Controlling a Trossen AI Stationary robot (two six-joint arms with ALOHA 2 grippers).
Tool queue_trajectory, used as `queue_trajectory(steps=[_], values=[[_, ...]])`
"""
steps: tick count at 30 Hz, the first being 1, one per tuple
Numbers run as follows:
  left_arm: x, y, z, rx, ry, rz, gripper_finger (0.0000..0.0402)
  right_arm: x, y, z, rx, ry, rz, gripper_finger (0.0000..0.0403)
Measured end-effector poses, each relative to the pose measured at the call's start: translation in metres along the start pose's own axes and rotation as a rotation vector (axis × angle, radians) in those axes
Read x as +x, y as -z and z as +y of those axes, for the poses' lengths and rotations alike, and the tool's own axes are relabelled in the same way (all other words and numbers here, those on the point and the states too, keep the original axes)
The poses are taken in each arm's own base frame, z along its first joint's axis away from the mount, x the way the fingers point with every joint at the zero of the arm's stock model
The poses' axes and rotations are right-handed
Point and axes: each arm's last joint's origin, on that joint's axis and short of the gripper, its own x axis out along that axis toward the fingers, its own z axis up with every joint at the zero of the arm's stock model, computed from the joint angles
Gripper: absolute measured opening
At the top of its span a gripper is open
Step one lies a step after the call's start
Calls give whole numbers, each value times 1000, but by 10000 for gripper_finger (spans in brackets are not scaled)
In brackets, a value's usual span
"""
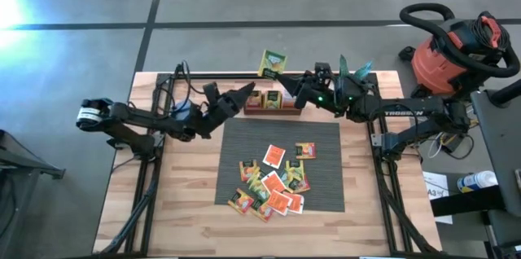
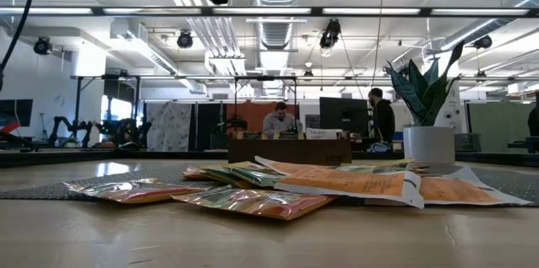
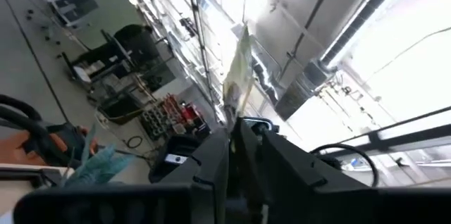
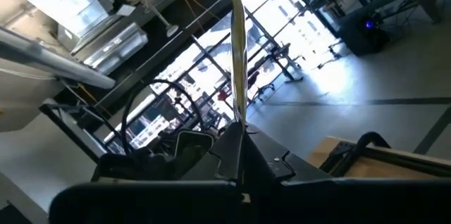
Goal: Pick & Place Tea
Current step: Put the yellow tea bag into the middle section of the wooden organizer
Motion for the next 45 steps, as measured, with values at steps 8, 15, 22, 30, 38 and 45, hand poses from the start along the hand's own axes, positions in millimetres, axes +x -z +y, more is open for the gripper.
queue_trajectory(steps=[8,15,22,30,38,45], values=[[2,0,4,5,-10,-4,85,10,7,-1,15,-22,46,9],[3,0,7,11,-21,-4,85,19,7,3,19,-35,53,9],[4,-2,6,31,-11,-19,85,31,10,5,15,-38,82,9],[4,-2,5,74,-6,-15,85,34,14,4,15,-52,116,9],[4,-1,6,115,-6,-2,72,37,23,-3,-7,-14,165,9],[4,3,12,154,-79,32,8,38,30,-9,-43,20,206,9]])
